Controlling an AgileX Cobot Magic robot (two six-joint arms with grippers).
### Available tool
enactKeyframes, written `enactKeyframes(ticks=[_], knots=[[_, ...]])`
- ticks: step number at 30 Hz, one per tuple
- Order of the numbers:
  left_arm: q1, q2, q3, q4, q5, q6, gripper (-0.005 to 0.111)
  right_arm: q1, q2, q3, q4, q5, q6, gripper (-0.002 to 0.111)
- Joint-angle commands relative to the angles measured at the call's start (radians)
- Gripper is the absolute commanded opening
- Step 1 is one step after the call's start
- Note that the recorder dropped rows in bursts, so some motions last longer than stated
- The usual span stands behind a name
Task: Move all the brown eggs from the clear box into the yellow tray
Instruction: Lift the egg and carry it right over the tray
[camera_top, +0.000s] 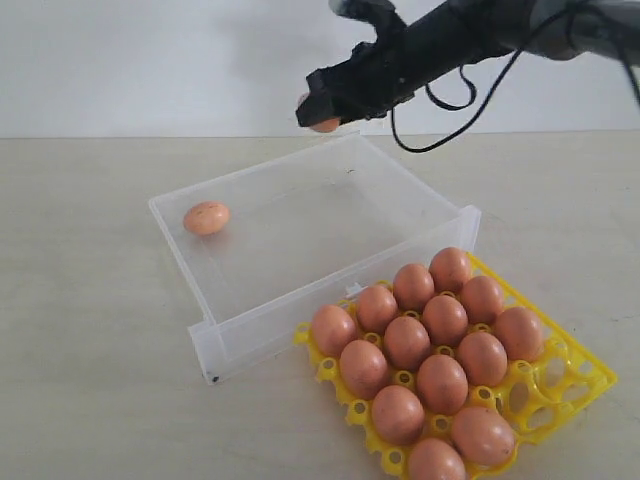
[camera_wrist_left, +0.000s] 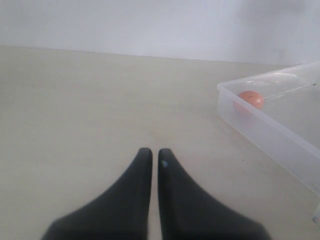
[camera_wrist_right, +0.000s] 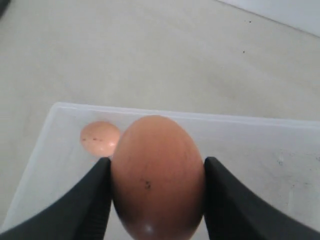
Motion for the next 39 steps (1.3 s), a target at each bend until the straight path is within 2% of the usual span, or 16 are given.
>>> enactKeyframes(ticks=[1,2,3,5,6,8,11,14,16,18,20,24,27,30,32,39], knots=[[0.003,-0.003,0.003,-0.003,-0.005,-0.001,0.004,-0.047,-0.365,0.489,0.323,-0.387,-0.339,0.000],[0.003,-0.003,0.003,-0.003,-0.005,-0.001,0.004,-0.031,-0.516,0.745,0.642,-0.632,-0.657,0.000],[0.003,-0.003,0.003,-0.003,-0.005,-0.001,0.004,-0.014,-0.592,0.845,0.831,-0.761,-0.897,0.000],[0.003,-0.003,0.003,-0.003,-0.005,-0.001,0.004,-0.005,-0.719,0.982,0.831,-0.716,-1.120,0.000],[0.003,-0.003,0.003,-0.003,-0.005,-0.001,0.004,-0.005,-0.759,1.013,0.831,-0.715,-1.180,0.000],[0.003,-0.003,0.003,-0.003,-0.005,-0.001,0.004,-0.005,-0.781,1.019,0.831,-0.848,-1.100,0.000],[0.003,-0.003,0.003,-0.003,-0.005,-0.001,0.004,0.053,-0.852,1.103,0.831,-0.972,-1.359,0.000],[0.003,-0.003,0.003,-0.003,-0.005,-0.001,0.004,0.239,-0.953,1.221,0.635,-1.403,-1.359,0.000],[0.003,-0.003,0.003,-0.003,-0.005,-0.001,0.004,0.273,-0.965,1.274,0.621,-1.735,-1.320,0.000],[0.003,-0.003,0.003,-0.003,-0.005,-0.001,0.004,0.193,-0.970,1.285,0.528,-1.849,-1.015,0.000],[0.003,-0.003,0.003,-0.003,-0.005,-0.001,0.004,0.104,-0.983,1.282,0.423,-1.798,-0.607,0.000],[0.003,-0.003,0.003,-0.003,-0.005,-0.001,0.004,-0.148,-0.982,1.242,0.003,-1.339,0.547,0.000],[0.003,-0.003,0.003,-0.003,-0.005,-0.001,0.004,-0.266,-0.895,1.198,-0.864,-1.295,1.524,0.000],[0.003,-0.003,0.003,-0.003,-0.005,-0.001,0.004,-0.384,-0.800,1.177,-1.780,-1.668,2.158,0.000],[0.003,-0.003,0.003,-0.003,-0.005,-0.001,0.004,-0.455,-0.724,1.163,-2.041,-2.059,2.252,0.000],[0.003,-0.003,0.003,-0.003,-0.005,-0.001,0.004,-0.584,-0.618,1.158,-2.440,-2.106,2.332,0.000]])
